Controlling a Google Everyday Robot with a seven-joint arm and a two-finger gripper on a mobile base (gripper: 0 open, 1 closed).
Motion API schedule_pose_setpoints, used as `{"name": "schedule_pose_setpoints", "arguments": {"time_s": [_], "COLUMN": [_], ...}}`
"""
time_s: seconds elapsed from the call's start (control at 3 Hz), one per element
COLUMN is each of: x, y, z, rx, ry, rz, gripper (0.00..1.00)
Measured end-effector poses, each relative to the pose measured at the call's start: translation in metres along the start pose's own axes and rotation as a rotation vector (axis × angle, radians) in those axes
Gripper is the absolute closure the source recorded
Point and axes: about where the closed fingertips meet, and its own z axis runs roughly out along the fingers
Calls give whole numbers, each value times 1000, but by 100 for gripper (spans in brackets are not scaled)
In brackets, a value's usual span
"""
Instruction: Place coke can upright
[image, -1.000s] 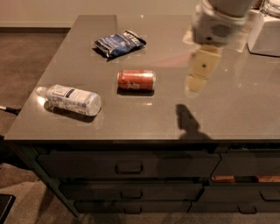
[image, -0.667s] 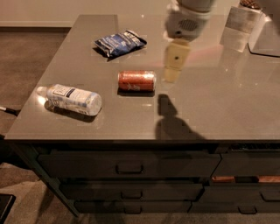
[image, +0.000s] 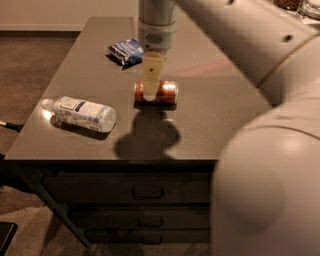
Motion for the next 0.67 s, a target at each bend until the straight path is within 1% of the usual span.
{"name": "schedule_pose_setpoints", "arguments": {"time_s": [0.33,0.67], "x": [-17,-21], "y": [-10,-13], "z": [28,53], "rx": [-23,-48], "ry": [45,79], "rz": [4,14], "gripper": [0,0]}}
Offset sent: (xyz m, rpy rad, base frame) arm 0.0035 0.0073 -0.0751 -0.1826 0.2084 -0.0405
